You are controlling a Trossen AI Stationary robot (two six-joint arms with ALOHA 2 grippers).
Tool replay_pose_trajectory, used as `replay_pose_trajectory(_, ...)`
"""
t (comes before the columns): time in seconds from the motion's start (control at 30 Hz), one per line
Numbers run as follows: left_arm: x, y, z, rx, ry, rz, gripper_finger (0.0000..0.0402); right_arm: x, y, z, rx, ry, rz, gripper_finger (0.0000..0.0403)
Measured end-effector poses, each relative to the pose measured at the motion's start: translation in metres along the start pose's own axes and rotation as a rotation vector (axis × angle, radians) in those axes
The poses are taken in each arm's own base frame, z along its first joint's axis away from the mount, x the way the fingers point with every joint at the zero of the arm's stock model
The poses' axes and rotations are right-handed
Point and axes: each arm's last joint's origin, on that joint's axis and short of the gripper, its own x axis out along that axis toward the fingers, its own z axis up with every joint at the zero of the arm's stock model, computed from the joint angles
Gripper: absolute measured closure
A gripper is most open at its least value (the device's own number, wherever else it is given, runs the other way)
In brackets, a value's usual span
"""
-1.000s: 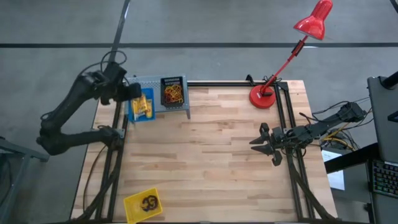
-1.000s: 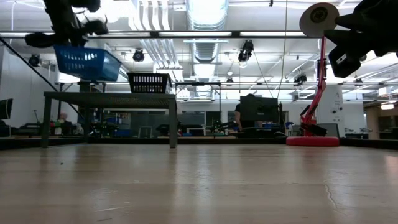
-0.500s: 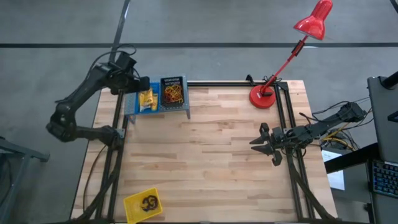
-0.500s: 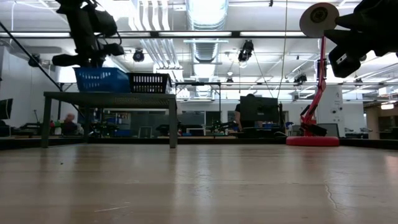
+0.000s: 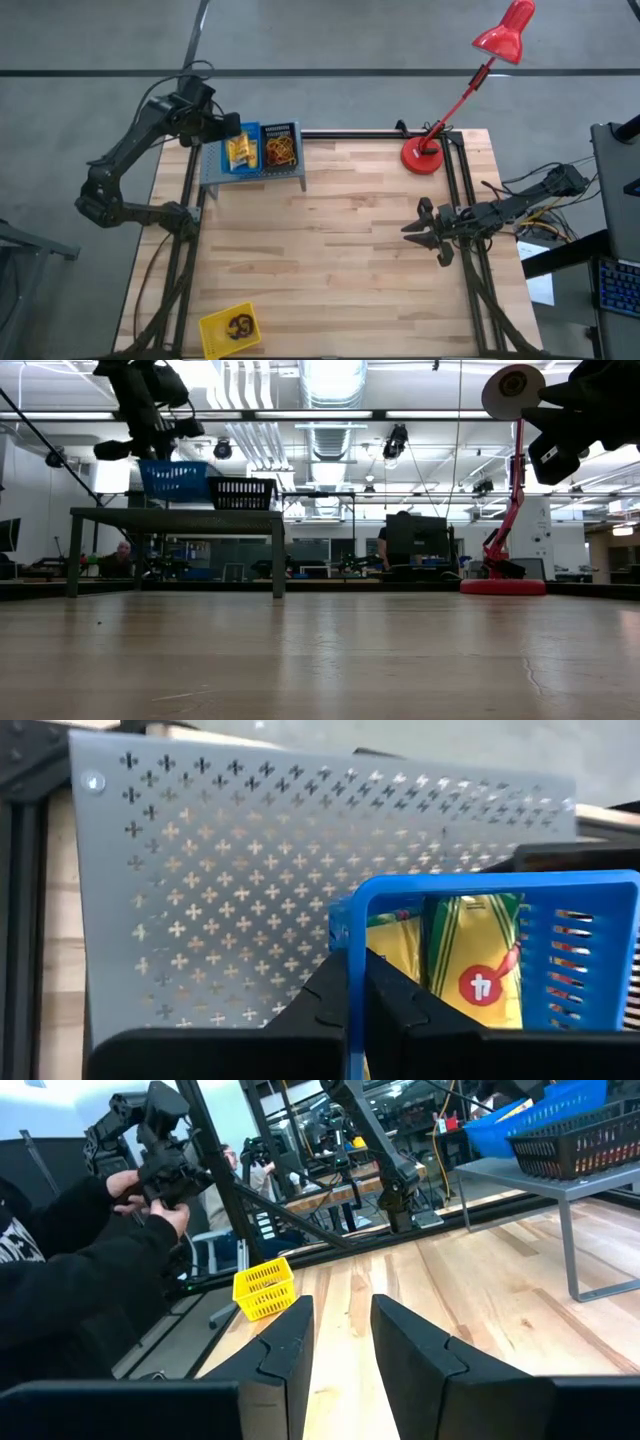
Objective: Pick & Place Office Desk Supplies
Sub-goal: Put the blue bin with crayon boxes on the shelf
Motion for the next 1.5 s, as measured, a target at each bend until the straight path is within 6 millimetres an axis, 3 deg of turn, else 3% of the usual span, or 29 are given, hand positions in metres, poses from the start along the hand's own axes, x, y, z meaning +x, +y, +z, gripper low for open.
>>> replay_pose_trajectory(0.27,-0.006,-0.002,0.005,-0.058,-0.053,0.032,0.0390,0.000,0.000,0.000,0.000,0.000,0.000,0.0310)
replay_pose_trajectory(0.7,0.027,-0.008,0.017,-0.046,0.049,0.093,0.0390,0.000,0.000,0.000,0.000,0.000,0.000,0.0307)
replay_pose_trajectory(1.1,0.034,-0.015,0.027,-0.025,0.048,0.079,0.0388,0.000,0.000,0.000,0.000,0.000,0.000,0.0310)
replay_pose_trajectory(1.5,0.036,-0.015,0.025,-0.005,0.068,0.063,0.0335,0.000,0.000,0.000,0.000,0.000,0.000,0.0316)
